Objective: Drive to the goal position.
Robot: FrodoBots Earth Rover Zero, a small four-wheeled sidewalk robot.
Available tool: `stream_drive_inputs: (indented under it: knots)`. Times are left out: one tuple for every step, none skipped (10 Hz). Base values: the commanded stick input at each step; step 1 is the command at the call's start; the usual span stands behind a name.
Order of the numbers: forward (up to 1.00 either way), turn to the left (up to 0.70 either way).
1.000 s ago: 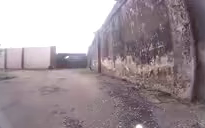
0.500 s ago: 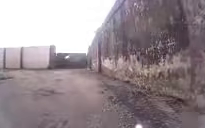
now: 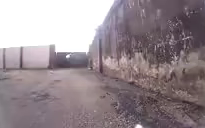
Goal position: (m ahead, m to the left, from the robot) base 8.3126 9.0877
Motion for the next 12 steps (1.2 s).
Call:
stream_drive_inputs:
  knots:
    - [0.70, 0.35]
    - [0.70, 0.35]
    - [0.70, 0.35]
    - [0.70, 0.35]
    - [0.55, 0.45]
    - [0.42, 0.56]
    - [0.33, 0.66]
    - [0.34, 0.68]
    - [0.45, 0.64]
    - [0.60, 0.55]
    - [0.66, 0.23]
    - [0.70, 0.00]
